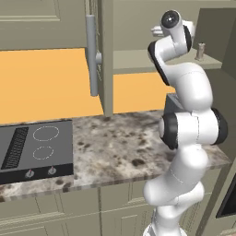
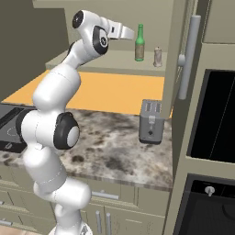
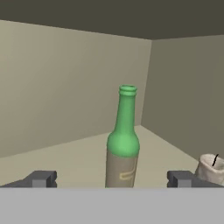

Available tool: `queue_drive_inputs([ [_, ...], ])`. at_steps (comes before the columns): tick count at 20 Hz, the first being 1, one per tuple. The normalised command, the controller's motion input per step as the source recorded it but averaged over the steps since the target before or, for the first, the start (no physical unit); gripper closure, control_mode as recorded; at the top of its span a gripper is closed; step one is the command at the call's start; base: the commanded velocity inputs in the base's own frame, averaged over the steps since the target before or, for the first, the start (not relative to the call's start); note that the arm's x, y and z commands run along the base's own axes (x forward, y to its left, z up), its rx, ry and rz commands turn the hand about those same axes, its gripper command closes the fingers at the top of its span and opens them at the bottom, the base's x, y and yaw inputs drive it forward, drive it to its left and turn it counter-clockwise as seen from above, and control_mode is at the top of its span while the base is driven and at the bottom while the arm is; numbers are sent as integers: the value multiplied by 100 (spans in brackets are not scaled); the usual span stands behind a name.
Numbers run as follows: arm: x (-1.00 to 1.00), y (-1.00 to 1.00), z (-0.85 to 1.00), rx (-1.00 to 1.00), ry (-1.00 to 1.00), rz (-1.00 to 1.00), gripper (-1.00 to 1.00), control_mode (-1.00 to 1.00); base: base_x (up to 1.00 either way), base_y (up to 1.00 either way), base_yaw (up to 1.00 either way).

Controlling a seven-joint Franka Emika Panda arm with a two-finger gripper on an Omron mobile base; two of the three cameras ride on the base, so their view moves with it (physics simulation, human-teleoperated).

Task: Get the candle and the beer from the cabinet and move them to the dining counter.

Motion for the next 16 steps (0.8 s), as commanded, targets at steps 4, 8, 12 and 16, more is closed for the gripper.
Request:
queue_drive_inputs([
  [4,20,-30,0,1,0,0,-100,-100,0,0,0],
  [8,11,-16,0,0,0,0,-100,-100,0,0,0],
  [12,0,-4,-2,0,0,0,-100,-100,0,0,0],
  [16,8,-12,-18,0,0,0,-100,-100,0,0,0],
])
